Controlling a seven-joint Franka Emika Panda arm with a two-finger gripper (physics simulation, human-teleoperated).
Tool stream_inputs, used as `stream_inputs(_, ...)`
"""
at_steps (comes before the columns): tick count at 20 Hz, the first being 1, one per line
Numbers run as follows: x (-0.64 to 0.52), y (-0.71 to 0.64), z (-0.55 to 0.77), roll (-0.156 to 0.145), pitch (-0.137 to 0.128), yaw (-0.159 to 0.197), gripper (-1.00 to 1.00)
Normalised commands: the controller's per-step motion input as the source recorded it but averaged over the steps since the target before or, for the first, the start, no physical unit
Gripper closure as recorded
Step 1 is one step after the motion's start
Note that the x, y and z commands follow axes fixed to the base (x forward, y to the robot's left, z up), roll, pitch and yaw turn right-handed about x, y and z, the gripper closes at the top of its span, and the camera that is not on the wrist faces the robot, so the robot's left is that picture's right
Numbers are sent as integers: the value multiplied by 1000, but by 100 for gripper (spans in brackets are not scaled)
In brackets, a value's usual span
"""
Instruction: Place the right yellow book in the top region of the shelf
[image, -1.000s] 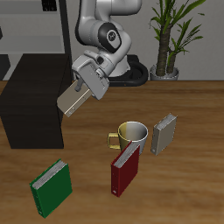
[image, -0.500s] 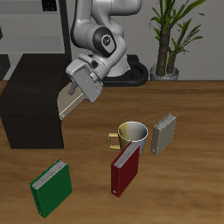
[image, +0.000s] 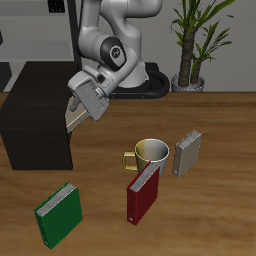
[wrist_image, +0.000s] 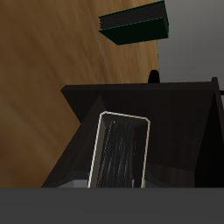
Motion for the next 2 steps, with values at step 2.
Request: stream_inputs(2, -29, -229, -64, -46, 34, -15, 100)
